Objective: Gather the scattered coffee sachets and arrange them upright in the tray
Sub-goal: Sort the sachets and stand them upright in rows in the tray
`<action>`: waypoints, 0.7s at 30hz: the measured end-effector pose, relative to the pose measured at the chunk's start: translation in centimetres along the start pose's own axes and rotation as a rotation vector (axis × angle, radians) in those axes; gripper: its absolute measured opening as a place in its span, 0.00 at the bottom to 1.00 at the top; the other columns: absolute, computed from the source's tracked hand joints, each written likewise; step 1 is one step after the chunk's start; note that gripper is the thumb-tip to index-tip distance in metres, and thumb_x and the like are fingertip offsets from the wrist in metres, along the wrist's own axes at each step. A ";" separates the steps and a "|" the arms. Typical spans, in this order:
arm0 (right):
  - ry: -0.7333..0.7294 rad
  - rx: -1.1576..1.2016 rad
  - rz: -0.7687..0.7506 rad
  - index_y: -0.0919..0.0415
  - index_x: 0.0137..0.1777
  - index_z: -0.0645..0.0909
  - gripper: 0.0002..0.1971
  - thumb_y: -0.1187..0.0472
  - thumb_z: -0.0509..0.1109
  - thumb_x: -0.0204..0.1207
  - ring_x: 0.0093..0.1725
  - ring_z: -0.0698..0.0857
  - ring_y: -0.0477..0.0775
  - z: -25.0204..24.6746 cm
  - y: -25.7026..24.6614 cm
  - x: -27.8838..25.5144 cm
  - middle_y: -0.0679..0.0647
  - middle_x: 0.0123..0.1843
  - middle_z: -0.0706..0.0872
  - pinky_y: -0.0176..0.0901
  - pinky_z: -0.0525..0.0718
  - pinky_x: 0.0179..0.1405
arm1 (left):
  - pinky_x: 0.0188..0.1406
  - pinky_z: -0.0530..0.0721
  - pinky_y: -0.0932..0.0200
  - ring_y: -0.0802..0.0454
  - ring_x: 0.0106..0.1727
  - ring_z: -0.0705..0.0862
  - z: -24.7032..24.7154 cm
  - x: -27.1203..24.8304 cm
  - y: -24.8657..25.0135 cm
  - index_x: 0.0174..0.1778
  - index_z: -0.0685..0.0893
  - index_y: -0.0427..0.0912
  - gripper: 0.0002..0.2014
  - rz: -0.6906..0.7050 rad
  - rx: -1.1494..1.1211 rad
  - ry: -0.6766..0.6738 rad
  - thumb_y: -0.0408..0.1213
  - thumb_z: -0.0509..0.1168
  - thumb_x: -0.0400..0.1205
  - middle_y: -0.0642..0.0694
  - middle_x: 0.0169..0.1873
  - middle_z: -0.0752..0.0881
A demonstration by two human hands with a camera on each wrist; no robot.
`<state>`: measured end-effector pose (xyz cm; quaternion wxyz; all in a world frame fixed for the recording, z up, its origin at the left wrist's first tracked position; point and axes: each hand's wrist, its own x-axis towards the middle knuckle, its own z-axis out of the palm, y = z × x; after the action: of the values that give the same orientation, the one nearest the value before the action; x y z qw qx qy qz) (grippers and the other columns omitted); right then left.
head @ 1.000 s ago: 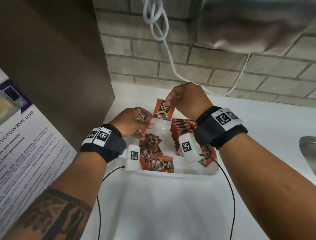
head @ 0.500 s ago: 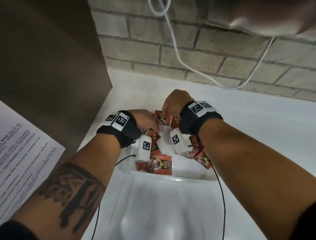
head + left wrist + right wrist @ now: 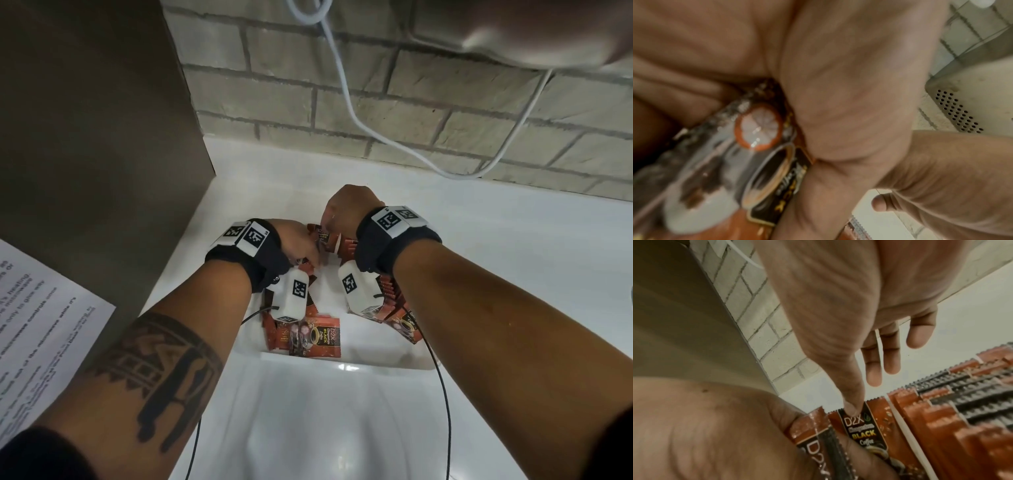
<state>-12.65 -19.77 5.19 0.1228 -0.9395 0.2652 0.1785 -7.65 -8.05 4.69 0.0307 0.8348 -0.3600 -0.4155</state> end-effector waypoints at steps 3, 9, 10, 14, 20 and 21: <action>0.019 0.025 -0.050 0.54 0.55 0.91 0.11 0.55 0.77 0.73 0.48 0.88 0.49 -0.2 0.2 -0.8 0.48 0.50 0.89 0.41 0.89 0.49 | 0.55 0.79 0.58 0.47 0.56 0.81 0.0 -0.1 0.0 0.65 0.87 0.36 0.18 -0.006 -0.008 0.002 0.44 0.67 0.84 0.38 0.64 0.86; 0.127 0.088 -0.093 0.62 0.60 0.88 0.14 0.54 0.71 0.81 0.60 0.86 0.58 -1.1 0.6 -1.7 0.56 0.60 0.88 0.53 0.84 0.64 | 0.66 0.80 0.52 0.47 0.56 0.82 0.3 0.0 -0.3 0.62 0.87 0.37 0.16 -0.002 -0.091 -0.006 0.44 0.68 0.84 0.40 0.59 0.87; 0.144 0.108 -0.096 0.62 0.59 0.88 0.13 0.55 0.71 0.80 0.59 0.86 0.58 -1.3 0.7 -1.9 0.56 0.59 0.88 0.53 0.85 0.63 | 0.67 0.80 0.51 0.46 0.57 0.83 0.3 0.0 -0.5 0.62 0.88 0.37 0.17 0.000 -0.109 0.000 0.44 0.69 0.83 0.41 0.59 0.87; 0.171 0.172 -0.135 0.62 0.53 0.90 0.11 0.56 0.72 0.78 0.56 0.87 0.57 -1.9 0.9 -2.8 0.55 0.55 0.90 0.51 0.86 0.59 | 0.69 0.82 0.41 0.35 0.62 0.86 -0.2 -0.6 -2.2 0.60 0.89 0.36 0.18 0.041 -0.330 0.010 0.40 0.75 0.76 0.36 0.58 0.89; 0.064 0.436 -0.192 0.51 0.50 0.88 0.10 0.50 0.80 0.72 0.50 0.85 0.48 -1.1 0.9 -3.9 0.47 0.49 0.88 0.38 0.77 0.42 | 0.47 0.92 0.52 0.38 0.51 0.92 -0.4 -2.7 -3.7 0.61 0.82 0.24 0.14 0.255 -0.911 -0.045 0.20 0.69 0.80 0.26 0.55 0.88; 0.080 0.463 -0.191 0.51 0.50 0.88 0.10 0.52 0.81 0.72 0.50 0.85 0.48 -1.2 0.8 -4.0 0.47 0.49 0.89 0.38 0.78 0.42 | 0.46 0.92 0.53 0.39 0.51 0.92 -0.3 -2.9 -3.7 0.62 0.83 0.26 0.15 0.282 -0.960 -0.026 0.20 0.70 0.79 0.28 0.53 0.89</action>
<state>-15.97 -19.01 7.78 0.3405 -0.9134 0.2138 0.0633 -6.49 -3.58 5.56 0.4627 0.6644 -0.2381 -0.5364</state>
